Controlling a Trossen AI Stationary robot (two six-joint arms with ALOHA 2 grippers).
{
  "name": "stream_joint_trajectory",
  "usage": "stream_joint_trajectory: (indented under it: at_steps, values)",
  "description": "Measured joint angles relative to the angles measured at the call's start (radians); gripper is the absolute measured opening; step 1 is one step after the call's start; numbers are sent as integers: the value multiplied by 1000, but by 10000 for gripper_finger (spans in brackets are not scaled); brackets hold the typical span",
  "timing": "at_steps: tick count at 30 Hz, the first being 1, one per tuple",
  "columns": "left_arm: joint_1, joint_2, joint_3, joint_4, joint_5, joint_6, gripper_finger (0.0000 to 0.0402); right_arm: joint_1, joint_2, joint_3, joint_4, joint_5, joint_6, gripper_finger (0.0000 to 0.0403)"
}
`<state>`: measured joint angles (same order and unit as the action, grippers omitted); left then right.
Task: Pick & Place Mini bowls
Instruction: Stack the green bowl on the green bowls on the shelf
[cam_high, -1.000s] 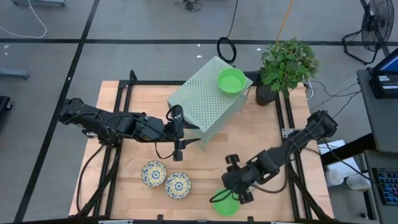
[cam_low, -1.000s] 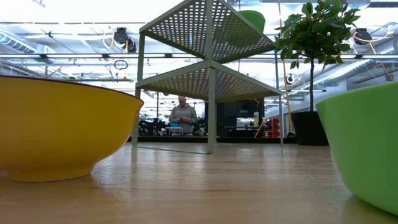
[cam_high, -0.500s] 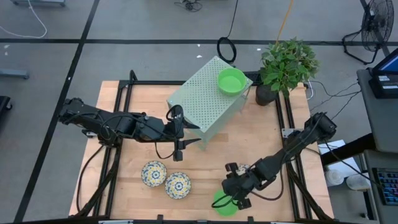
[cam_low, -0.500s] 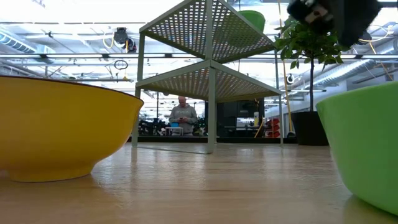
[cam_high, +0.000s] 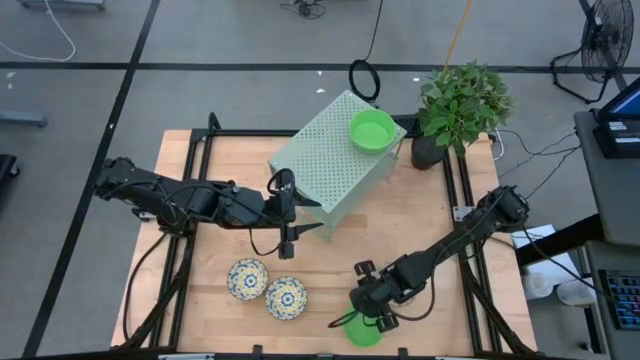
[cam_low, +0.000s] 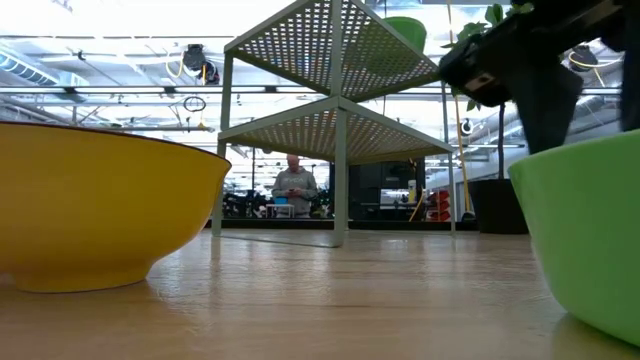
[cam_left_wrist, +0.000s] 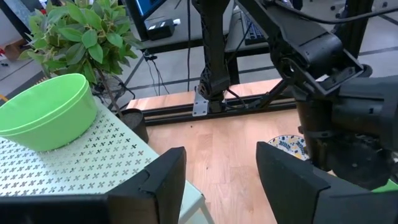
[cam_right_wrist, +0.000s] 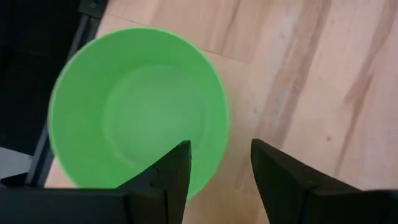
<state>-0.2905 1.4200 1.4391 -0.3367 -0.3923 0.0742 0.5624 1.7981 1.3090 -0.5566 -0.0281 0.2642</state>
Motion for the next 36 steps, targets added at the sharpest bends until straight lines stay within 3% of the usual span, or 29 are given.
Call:
stream_joint_trajectory:
  at_steps: [7,15,31,36]
  values:
    - [0,0,0,0,0,0,186,-6,40,0,13,-5,-23,155]
    - [0,0,0,-1,0,0,202,-13,78,0,30,-46,-47,155]
    - [0,0,0,-2,0,0,183,-101,63,1,-102,297,-88,102]
    - [0,0,0,-2,0,0,175,-133,63,1,-120,317,-112,94]
